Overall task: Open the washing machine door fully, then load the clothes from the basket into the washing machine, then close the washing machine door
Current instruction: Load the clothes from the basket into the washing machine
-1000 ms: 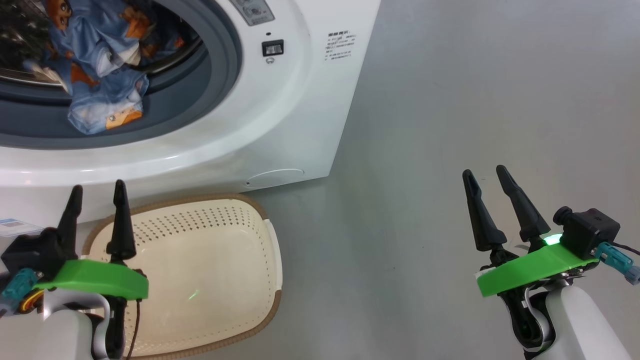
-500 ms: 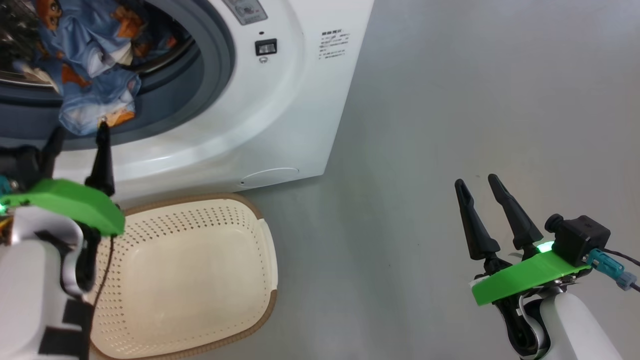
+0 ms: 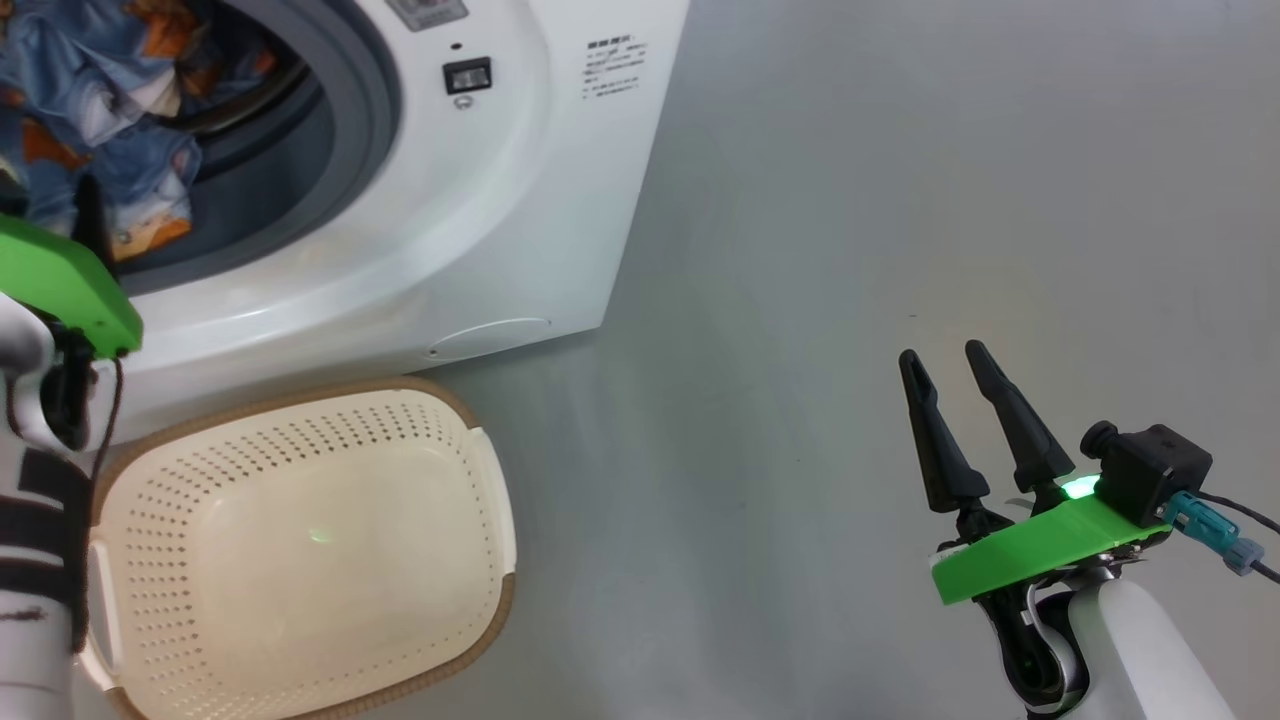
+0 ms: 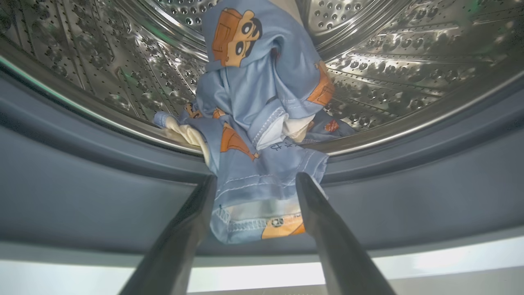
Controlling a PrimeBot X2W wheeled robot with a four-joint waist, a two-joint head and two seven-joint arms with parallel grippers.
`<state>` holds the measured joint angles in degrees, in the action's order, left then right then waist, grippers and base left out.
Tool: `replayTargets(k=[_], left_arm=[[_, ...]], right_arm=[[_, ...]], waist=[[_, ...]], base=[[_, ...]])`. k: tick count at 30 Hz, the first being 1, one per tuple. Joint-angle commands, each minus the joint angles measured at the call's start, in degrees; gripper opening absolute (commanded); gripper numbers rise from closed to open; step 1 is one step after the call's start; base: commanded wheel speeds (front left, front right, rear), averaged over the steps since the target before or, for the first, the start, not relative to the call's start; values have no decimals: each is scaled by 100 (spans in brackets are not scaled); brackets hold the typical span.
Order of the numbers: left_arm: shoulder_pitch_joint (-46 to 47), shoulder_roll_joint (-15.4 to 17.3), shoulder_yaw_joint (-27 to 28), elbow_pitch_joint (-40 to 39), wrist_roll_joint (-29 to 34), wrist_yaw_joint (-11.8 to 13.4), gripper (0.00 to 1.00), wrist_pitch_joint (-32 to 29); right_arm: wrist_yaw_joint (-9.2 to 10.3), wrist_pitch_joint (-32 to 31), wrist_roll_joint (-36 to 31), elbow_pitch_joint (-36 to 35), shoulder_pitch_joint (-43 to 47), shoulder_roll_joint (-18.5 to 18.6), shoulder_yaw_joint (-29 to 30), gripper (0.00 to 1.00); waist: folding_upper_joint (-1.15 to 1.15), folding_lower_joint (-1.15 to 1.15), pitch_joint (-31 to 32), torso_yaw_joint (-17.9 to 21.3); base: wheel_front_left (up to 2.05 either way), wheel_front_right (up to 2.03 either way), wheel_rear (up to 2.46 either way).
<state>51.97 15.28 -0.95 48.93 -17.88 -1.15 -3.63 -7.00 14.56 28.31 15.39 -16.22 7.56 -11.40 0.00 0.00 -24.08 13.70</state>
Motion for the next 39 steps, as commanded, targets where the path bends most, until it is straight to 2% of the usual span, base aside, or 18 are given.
replayTargets(k=[1, 7, 14, 16, 17, 18, 19, 20, 21, 22, 23, 34, 36, 37, 39], left_arm=[[330, 310, 145, 199, 13, 69, 100, -30], [646, 331, 139, 846, -32, 62, 100, 25], [951, 223, 42, 1471, -92, -126, 100, 58], [1023, 198, -9, 1608, -83, -170, 85, 41], [1057, 190, -31, 1663, -78, -183, 60, 47], [1088, 191, -60, 1716, -60, -179, 48, 59], [1122, 216, -83, 1772, -38, -160, 47, 74], [1156, 251, -103, 1816, -12, -117, 50, 115], [1188, 287, -123, 1851, 17, -63, 76, 176], [1215, 310, -139, 1887, 36, -24, 93, 223], [1238, 327, -145, 1937, 39, 1, 100, 243], [1432, 467, -305, 2293, 89, 61, 100, 61], [1462, 475, -346, 2303, 105, 28, 36, 128], [1478, 472, -365, 2305, 108, -9, 0, 169], [1506, 459, -424, 2312, 129, -92, 0, 224]], right_arm=[[-48, 44, 22, -133, -61, 14, -84, 100], [-48, 44, 19, -128, -45, -11, -87, 100], [-48, 44, 6, -127, -46, -18, -47, 100], [-48, 44, -1, -122, -59, -23, -53, 100], [-48, 44, -3, -122, -64, -26, -60, 100], [-48, 44, -3, -122, -68, -28, -71, 100], [-48, 44, -3, -120, -71, -30, -84, 100], [-48, 44, -2, -120, -74, -31, -93, 100], [-48, 44, 1, -120, -78, -32, -103, 100], [-48, 44, 4, -120, -81, -32, -110, 100], [-48, 44, 7, -121, -80, -31, -114, 100], [-48, 44, 14, -142, -109, -25, -116, 100], [-48, 44, 11, -145, -108, -26, -106, 100], [-48, 44, 10, -147, -108, -28, -100, 100], [-48, 44, 6, -151, -107, -32, -92, 100]], waist=[[0, 0, -53, 89], [0, 0, -73, 165], [0, 0, -101, 119], [0, 0, -103, 100], [0, 0, -106, 92], [0, 0, -109, 87], [0, 0, -115, 86], [0, 0, -123, 88], [0, 0, -131, 93], [0, 0, -138, 99], [0, 0, -145, 105], [0, 0, -283, 181], [0, 0, -305, 189], [0, 0, -313, 192], [0, 0, -326, 194]], base=[[0, 0, 0], [0, 0, 0], [0, 0, 0], [0, 0, 0], [0, 0, 0], [0, 0, 0], [0, 0, 0], [0, 0, 0], [0, 0, 0], [0, 0, 0], [0, 0, 0], [0, 0, 0], [0, 0, 0], [0, 0, 0], [0, 0, 0]])
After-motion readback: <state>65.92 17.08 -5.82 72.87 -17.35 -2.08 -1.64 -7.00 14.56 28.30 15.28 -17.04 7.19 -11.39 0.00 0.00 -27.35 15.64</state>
